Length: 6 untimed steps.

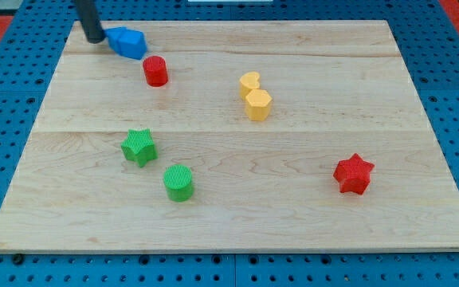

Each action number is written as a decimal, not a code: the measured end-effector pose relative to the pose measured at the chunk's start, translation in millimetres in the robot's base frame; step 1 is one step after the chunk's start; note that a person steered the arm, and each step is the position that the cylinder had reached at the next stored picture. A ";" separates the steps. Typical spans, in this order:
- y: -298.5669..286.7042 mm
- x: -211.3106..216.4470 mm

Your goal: Push the blue triangle to the center top of the board

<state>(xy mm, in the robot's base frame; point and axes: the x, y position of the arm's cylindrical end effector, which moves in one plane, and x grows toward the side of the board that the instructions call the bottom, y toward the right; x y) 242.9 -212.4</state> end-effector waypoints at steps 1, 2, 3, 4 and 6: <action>54.6 -7.4; 87.1 -10.0; 126.7 1.1; 123.8 3.7; 57.2 -5.9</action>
